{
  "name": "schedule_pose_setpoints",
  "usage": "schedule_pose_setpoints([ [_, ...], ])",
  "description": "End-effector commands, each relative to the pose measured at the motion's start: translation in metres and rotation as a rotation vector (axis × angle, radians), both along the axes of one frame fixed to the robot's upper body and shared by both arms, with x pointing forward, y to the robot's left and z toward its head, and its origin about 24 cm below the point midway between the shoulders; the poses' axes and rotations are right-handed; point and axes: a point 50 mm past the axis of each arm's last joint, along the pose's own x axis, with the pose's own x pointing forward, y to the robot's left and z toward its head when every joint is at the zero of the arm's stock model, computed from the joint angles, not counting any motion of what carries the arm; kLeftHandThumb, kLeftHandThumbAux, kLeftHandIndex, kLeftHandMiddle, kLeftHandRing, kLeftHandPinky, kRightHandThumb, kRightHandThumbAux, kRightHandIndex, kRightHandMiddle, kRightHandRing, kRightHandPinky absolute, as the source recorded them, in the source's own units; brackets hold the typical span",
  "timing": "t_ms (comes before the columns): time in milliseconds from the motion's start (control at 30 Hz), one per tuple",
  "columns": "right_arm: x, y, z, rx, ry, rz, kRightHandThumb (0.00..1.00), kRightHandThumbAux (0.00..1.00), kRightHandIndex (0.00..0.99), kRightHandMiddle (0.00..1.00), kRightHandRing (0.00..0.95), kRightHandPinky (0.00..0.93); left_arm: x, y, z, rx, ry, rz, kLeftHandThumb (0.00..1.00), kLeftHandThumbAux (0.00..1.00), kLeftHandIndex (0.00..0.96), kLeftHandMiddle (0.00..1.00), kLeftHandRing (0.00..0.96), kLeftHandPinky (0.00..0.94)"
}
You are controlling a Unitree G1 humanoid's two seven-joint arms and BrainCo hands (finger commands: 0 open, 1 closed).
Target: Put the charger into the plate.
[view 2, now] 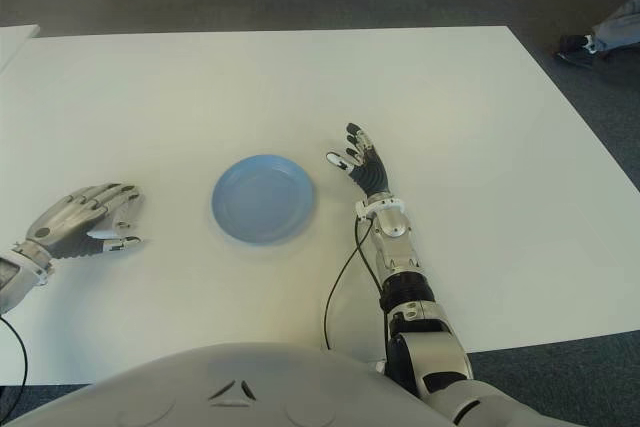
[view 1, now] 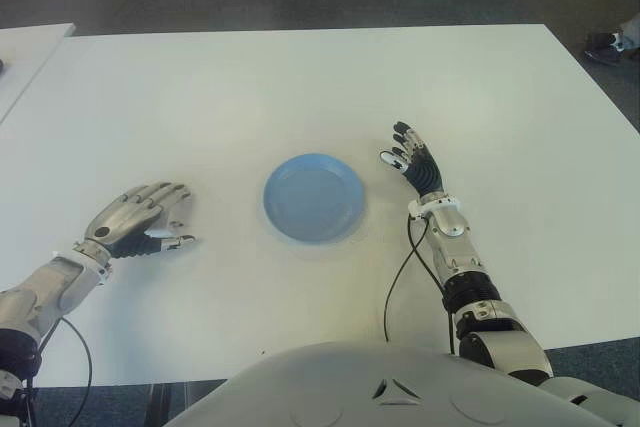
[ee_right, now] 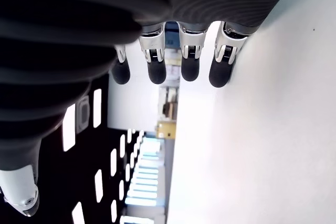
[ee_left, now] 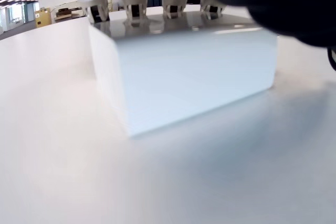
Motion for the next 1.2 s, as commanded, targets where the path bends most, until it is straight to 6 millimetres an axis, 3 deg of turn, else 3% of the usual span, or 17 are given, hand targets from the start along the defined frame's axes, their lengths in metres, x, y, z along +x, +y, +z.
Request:
schedule_pose_setpoints([
  [33, -0.01, -0.001, -0.016, -0.01, 0.089, 0.001, 0.051, 0.596, 0.0, 0.0, 0.007, 0.045, -0.002, 0.009, 0.004, 0.028, -0.006, 0.022, 0.338, 0.103, 0.0, 0.0, 0.0, 0.0],
  [467, -0.01, -0.001, -0.016, -0.003, 0.092, 0.001, 0.047, 0.61, 0.0, 0.004, 0.013, 0.051, -0.009, 0.02, 0.014, 0.021, -0.03, 0.097, 0.37, 0.112, 0.0, 0.0, 0.0, 0.0],
  [567, -0.01, -0.001, -0.015, -0.002, 0.087, 0.003, 0.046, 0.605, 0.0, 0.006, 0.015, 0.057, -0.027, 0.01, 0.037, -0.011, -0.036, 0.074, 0.358, 0.117, 0.0, 0.0, 0.0, 0.0],
  [700, -0.009, -0.001, -0.015, -0.007, 0.086, 0.006, 0.048, 0.594, 0.0, 0.007, 0.016, 0.061, -0.03, -0.001, 0.053, -0.018, -0.031, 0.072, 0.343, 0.121, 0.0, 0.0, 0.0, 0.0],
  [1200, -0.009, -0.002, -0.014, -0.016, 0.084, 0.006, 0.051, 0.578, 0.0, 0.011, 0.022, 0.073, -0.032, -0.018, 0.067, -0.01, 0.03, 0.126, 0.304, 0.102, 0.0, 0.0, 0.0, 0.0],
])
